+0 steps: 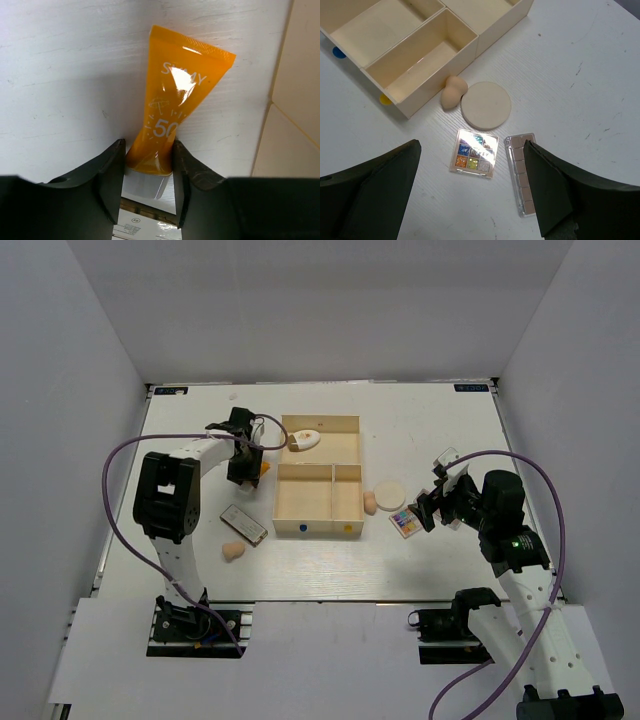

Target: Organize the makeup

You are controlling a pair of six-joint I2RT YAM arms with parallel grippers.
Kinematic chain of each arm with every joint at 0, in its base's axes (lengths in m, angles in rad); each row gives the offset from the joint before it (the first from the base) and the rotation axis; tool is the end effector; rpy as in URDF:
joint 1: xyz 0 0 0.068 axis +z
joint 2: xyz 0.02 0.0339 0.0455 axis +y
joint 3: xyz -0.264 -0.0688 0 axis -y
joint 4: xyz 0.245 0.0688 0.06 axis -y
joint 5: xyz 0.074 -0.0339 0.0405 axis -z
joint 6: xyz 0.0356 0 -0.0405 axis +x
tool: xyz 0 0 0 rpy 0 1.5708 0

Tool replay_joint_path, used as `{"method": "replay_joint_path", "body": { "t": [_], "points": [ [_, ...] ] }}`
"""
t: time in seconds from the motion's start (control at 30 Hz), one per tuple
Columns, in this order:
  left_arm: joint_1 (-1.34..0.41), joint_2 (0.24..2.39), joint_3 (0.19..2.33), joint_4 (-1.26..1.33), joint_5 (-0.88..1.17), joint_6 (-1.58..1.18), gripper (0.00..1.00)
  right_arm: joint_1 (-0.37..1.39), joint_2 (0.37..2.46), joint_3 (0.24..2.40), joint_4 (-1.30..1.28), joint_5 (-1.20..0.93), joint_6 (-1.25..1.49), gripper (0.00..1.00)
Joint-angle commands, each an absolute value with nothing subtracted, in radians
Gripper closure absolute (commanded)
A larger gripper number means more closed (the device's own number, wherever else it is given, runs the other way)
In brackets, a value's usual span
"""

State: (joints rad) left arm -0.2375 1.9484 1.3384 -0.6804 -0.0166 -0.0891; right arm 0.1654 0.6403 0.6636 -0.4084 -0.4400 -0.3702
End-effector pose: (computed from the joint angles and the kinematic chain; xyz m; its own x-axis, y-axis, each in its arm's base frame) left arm 0.3722 -0.0895 0.1624 -0.9508 0.1386 -0.2771 0.1468 0.9891 -0.0087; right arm 0.1457 0.0397 0.2970 -0.1507 -0.3570 -0.9219 -0.6359 0.7490 -0.1861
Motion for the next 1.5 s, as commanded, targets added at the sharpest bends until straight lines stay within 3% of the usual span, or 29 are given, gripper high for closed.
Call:
{"method": "replay_joint_path", "body": {
  "t": [0.0,0.3,0.5,0.63,0.9,1.07,1.3,1.47],
  "points": [
    [-0.233,1.908,1.348,-0.672,-0.018,-0.089,0.58,0.172,0.63,0.663,-0.364,-0.436,-0.368,0.11],
    [-0.206,1.711,1.296,-0.563,-0.077,-0.15,0.67,0.169,0.63,0.663,-0.364,-0.437,-0.368,0.11],
    [-0.227,1.585,1.305,-0.486,-0.002,-0.167,0.69,0.172,0.635,0.663,-0.362,-0.434,-0.368,0.11],
    [-0.238,1.617,1.36,-0.48,0.243,-0.161,0.69,0.175,0.637,0.663,-0.36,-0.43,-0.365,0.11],
    [-0.317,1.743,1.46,-0.43,0.307,-0.227,0.66,0.173,0.635,0.661,-0.359,-0.425,-0.365,0.11],
    [-0.357,1.816,1.52,-0.407,0.259,-0.258,0.58,0.173,0.637,0.661,-0.359,-0.422,-0.365,0.11],
    [-0.399,1.902,1.562,-0.411,0.164,-0.296,0.3,0.175,0.634,0.661,-0.36,-0.422,-0.367,0.11],
    [-0.408,1.916,1.588,-0.428,0.118,-0.302,0.26,0.173,0.635,0.66,-0.36,-0.423,-0.367,0.11]
  ]
}}
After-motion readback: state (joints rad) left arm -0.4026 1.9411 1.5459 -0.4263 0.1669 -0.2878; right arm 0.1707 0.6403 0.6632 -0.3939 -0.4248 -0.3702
